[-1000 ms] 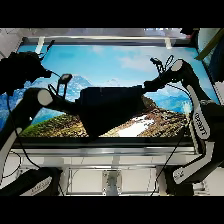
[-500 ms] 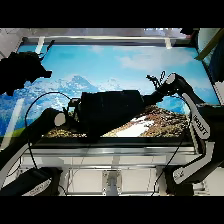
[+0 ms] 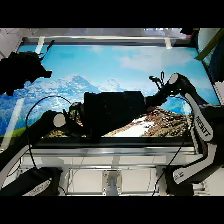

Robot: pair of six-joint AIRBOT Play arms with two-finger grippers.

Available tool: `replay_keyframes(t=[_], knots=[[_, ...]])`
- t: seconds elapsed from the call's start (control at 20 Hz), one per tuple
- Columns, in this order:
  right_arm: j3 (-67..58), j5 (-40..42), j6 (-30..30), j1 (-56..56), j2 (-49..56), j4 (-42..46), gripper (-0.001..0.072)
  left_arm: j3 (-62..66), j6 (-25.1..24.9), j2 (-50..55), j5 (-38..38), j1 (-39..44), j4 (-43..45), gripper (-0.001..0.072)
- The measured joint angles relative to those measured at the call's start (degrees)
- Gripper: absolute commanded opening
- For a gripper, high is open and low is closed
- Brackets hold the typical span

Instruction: Fold the clothes and pants, and hang the long-sleeved shirts on hangers.

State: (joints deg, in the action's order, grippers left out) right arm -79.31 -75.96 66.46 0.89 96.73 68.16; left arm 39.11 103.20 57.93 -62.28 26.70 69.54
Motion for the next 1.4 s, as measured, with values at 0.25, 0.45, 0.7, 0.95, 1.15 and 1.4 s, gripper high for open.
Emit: replay_keyframes(t=[0.25,0.45,0.7,0.95,1.15,1.4], knots=[[-2.82,1.14,1.84,3.15,-7.45,-0.68,0.0496,0.66,-0.09,-7.45,3.28,-0.28,-2.64,0.0698],[-4.26,2.64,4.17,9.70,-4.55,-11.50,0.0580,0.83,-0.09,-14.78,10.40,-3.67,-2.64,0.0698],[-4.72,-4.42,3.21,17.40,6.54,-28.06,0.0674,0.87,-0.09,-21.81,21.11,-10.45,-1.46,0.0698],[-4.79,-6.71,0.98,17.75,14.08,-30.75,0.0672,0.87,-0.37,-23.91,25.73,-13.55,0.68,0.0698],[-4.83,-5.88,0.31,15.30,17.07,-31.69,0.0661,0.87,-0.52,-24.28,26.82,-14.19,1.38,0.0698],[-4.90,-4.70,0.02,9.62,18.23,-32.50,0.0659,0.87,-0.55,-24.37,27.19,-14.36,1.75,0.0698]])
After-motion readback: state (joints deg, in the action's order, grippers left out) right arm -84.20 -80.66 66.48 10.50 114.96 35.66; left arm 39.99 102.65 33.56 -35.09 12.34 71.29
